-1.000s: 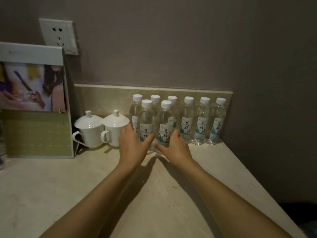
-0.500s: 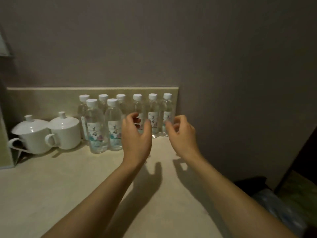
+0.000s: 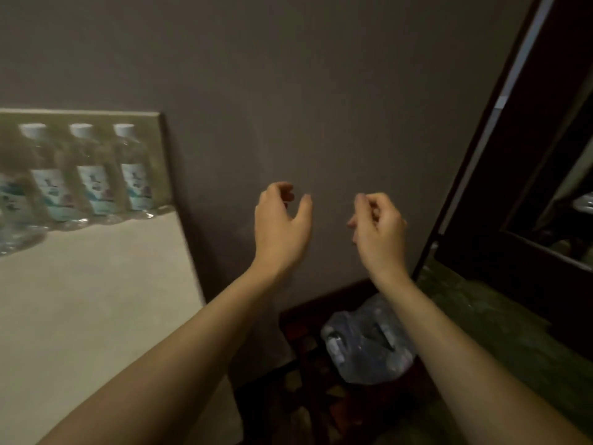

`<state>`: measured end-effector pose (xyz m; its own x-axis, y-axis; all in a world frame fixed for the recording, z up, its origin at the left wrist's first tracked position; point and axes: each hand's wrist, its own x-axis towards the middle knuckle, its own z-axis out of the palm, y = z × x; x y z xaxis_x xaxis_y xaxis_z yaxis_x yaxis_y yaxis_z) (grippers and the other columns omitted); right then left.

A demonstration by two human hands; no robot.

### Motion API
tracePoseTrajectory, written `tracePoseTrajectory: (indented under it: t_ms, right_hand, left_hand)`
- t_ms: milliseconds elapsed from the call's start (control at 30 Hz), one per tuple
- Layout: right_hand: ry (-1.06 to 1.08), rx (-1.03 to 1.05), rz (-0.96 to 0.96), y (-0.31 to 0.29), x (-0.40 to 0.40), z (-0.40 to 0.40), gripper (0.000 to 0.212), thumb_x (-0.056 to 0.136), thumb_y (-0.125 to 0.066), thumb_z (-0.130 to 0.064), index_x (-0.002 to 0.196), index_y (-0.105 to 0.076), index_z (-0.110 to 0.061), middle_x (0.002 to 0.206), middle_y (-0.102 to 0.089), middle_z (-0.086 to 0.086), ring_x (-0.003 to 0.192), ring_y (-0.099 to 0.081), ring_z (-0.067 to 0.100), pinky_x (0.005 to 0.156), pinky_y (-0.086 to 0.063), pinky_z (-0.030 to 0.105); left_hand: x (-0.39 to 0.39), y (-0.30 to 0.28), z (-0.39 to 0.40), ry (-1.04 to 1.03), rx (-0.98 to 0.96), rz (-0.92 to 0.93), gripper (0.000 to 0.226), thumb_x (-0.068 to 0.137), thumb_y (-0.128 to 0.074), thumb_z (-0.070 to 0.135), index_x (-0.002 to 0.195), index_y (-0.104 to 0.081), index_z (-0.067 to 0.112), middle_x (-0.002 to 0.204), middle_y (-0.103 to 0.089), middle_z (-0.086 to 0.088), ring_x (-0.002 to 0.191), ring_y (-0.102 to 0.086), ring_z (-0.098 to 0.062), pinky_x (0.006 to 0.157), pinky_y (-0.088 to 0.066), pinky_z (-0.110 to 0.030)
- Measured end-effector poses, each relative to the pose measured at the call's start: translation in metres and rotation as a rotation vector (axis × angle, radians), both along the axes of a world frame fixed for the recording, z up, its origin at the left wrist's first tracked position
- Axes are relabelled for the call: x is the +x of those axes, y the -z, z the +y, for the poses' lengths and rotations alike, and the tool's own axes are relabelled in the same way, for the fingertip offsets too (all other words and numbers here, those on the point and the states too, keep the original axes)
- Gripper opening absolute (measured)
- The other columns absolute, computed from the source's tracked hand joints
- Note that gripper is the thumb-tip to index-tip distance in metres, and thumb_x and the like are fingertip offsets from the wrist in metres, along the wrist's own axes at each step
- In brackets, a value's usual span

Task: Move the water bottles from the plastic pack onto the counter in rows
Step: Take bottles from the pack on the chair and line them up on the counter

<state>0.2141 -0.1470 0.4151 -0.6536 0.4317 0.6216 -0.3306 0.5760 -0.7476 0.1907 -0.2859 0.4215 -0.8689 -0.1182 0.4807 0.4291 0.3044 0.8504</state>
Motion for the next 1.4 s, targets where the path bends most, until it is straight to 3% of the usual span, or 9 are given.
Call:
tracePoseTrajectory:
  t_ms: [167, 300, 533, 733, 900, 1067, 1167, 1267, 1400]
  right_hand:
    - [0.100, -0.060, -0.098, 0.029, 0.009, 0.090, 0.030, 0.098, -0.048, -0.033, 0.077, -0.060, -0.015, 0.061, -0.062, 0.000, 0.056, -0.059, 0.020, 0.064, -0.052, 0.045]
    - [0.119, -0.073, -0.204, 0.062, -0.001, 0.142, 0.028, 0.097, -0.050, -0.029, 0.075, -0.060, -0.016, 0.061, -0.062, 0.000, 0.052, -0.057, 0.012, 0.058, -0.048, 0.033]
    - [0.128, -0.075, -0.388, 0.117, -0.062, 0.232, 0.021, 0.096, -0.054, -0.022, 0.077, -0.061, -0.022, 0.061, -0.063, -0.003, 0.048, -0.057, -0.001, 0.046, -0.042, 0.010]
    - [0.038, -0.098, -0.681, 0.179, -0.129, 0.282, 0.019, 0.095, -0.054, -0.021, 0.079, -0.061, -0.026, 0.064, -0.063, -0.003, 0.057, -0.059, 0.009, 0.057, -0.049, 0.026]
    - [-0.066, -0.168, -0.898, 0.250, -0.157, 0.291, 0.018, 0.096, -0.054, -0.014, 0.079, -0.058, -0.012, 0.077, -0.063, 0.023, 0.066, -0.059, 0.025, 0.069, -0.054, 0.046]
    - [-0.133, -0.228, -1.098, 0.321, -0.174, 0.303, 0.014, 0.096, -0.051, -0.011, 0.085, -0.058, -0.018, 0.078, -0.065, 0.007, 0.071, -0.063, 0.022, 0.074, -0.055, 0.041]
    - [-0.183, -0.231, -1.203, 0.359, -0.186, 0.307, 0.016, 0.096, -0.051, -0.011, 0.084, -0.057, -0.021, 0.080, -0.065, 0.007, 0.079, -0.065, 0.027, 0.081, -0.056, 0.046]
    - [-0.234, -0.223, -1.310, 0.392, -0.195, 0.312, 0.014, 0.096, -0.052, -0.012, 0.085, -0.061, -0.012, 0.090, -0.067, 0.018, 0.089, -0.066, 0.034, 0.086, -0.055, 0.048]
    - [-0.267, -0.236, -1.411, 0.426, -0.201, 0.323, 0.016, 0.095, -0.050, -0.010, 0.082, -0.059, -0.015, 0.093, -0.067, 0.018, 0.092, -0.066, 0.033, 0.070, -0.050, 0.030]
  left_hand:
    - [-0.016, 0.018, 0.085, 0.166, -0.061, -0.148, 0.041, 0.093, -0.059, 0.037, 0.125, -0.055, 0.013, 0.118, -0.062, -0.005, 0.110, -0.060, -0.022, 0.099, -0.050, -0.044]
    - [-0.046, 0.045, 0.147, 0.299, -0.292, -0.249, 0.047, 0.091, -0.060, 0.045, 0.126, -0.055, 0.014, 0.117, -0.063, -0.004, 0.106, -0.061, -0.022, 0.092, -0.051, -0.038]
    - [-0.124, 0.100, 0.247, 0.427, -0.315, -0.406, 0.043, 0.093, -0.059, 0.045, 0.122, -0.058, 0.013, 0.093, -0.057, 0.004, 0.095, -0.060, -0.021, 0.086, -0.052, -0.036]
    - [-0.182, 0.174, 0.291, 0.416, -0.294, -0.639, 0.031, 0.092, -0.060, 0.043, 0.104, -0.063, 0.015, 0.096, -0.070, -0.005, 0.090, -0.066, -0.024, 0.083, -0.056, -0.038]
    - [-0.198, 0.252, 0.290, 0.348, -0.260, -0.840, 0.026, 0.092, -0.059, 0.039, 0.093, -0.068, 0.014, 0.093, -0.073, -0.008, 0.087, -0.069, -0.025, 0.083, -0.059, -0.040]
    - [-0.195, 0.331, 0.278, 0.246, -0.248, -1.014, 0.032, 0.100, -0.050, 0.020, 0.093, -0.066, -0.007, 0.089, -0.069, -0.030, 0.067, -0.059, -0.029, 0.061, -0.048, -0.037]
    - [-0.194, 0.371, 0.273, 0.178, -0.233, -1.115, 0.029, 0.101, -0.049, 0.016, 0.098, -0.067, -0.006, 0.093, -0.071, -0.028, 0.076, -0.067, -0.040, 0.068, -0.056, -0.044]
    - [-0.201, 0.406, 0.268, 0.117, -0.167, -1.247, 0.022, 0.099, -0.048, 0.006, 0.105, -0.068, 0.000, 0.101, -0.072, -0.021, 0.093, -0.070, -0.036, 0.082, -0.058, -0.044]
    - [-0.215, 0.458, 0.265, 0.079, -0.130, -1.391, 0.025, 0.099, -0.047, 0.000, 0.116, -0.066, -0.001, 0.105, -0.069, -0.015, 0.089, -0.067, -0.023, 0.080, -0.058, -0.033]
